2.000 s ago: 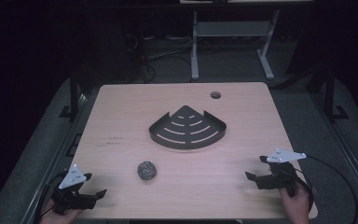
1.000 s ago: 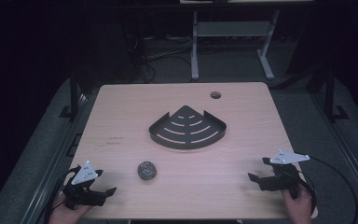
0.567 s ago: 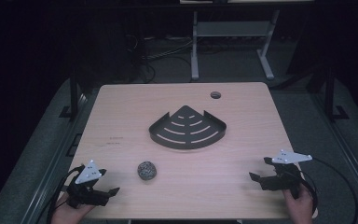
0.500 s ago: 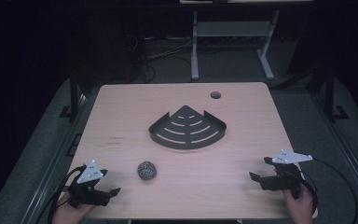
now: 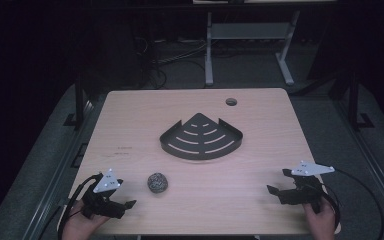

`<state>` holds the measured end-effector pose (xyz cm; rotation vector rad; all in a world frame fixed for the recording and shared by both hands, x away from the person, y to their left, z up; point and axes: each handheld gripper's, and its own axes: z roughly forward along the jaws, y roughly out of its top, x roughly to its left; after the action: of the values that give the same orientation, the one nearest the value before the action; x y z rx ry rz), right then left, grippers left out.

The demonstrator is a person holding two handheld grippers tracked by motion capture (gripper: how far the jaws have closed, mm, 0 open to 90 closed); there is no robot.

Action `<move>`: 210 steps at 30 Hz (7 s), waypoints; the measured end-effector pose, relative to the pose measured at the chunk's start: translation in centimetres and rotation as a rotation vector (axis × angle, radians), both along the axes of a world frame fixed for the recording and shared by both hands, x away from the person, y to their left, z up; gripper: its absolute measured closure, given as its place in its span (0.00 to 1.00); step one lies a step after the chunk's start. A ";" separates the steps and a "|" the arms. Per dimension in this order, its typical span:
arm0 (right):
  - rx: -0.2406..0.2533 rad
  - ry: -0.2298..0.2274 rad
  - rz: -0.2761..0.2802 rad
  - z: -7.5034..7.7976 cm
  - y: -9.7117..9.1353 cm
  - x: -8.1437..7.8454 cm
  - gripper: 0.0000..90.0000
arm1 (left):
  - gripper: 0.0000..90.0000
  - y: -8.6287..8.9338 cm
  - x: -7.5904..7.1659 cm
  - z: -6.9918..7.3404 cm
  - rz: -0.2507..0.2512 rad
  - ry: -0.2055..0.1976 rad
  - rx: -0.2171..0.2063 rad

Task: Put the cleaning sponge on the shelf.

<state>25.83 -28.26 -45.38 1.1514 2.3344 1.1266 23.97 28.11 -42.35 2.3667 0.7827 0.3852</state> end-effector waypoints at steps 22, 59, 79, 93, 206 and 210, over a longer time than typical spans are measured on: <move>-0.008 -0.005 0.035 0.1 0.7 -0.1 0.15 | 0.20 -3.5 2.2 0.4 -0.066 0.024 0.054; -0.009 -0.014 0.061 0.2 1.3 -0.1 0.15 | 0.20 -7.4 5.2 -0.4 -0.126 0.090 0.106; 0.000 -0.014 0.059 0.3 1.1 -0.2 0.15 | 0.22 -8.2 6.4 -1.7 -0.112 0.153 0.148; 0.000 -0.014 0.064 0.3 1.1 -0.1 0.15 | 0.33 -8.3 7.3 -1.7 -0.109 0.215 0.144; -0.008 -0.008 0.110 0.4 2.1 0.3 0.15 | 0.37 -19.0 20.9 5.1 -0.212 0.274 0.206; -0.012 -0.008 0.113 0.3 2.2 0.4 0.15 | 0.37 -18.9 21.3 5.0 -0.204 0.276 0.189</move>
<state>26.19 -26.10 -45.06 1.0205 2.4234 1.1502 45.31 9.25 -37.35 2.6854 0.6401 0.0474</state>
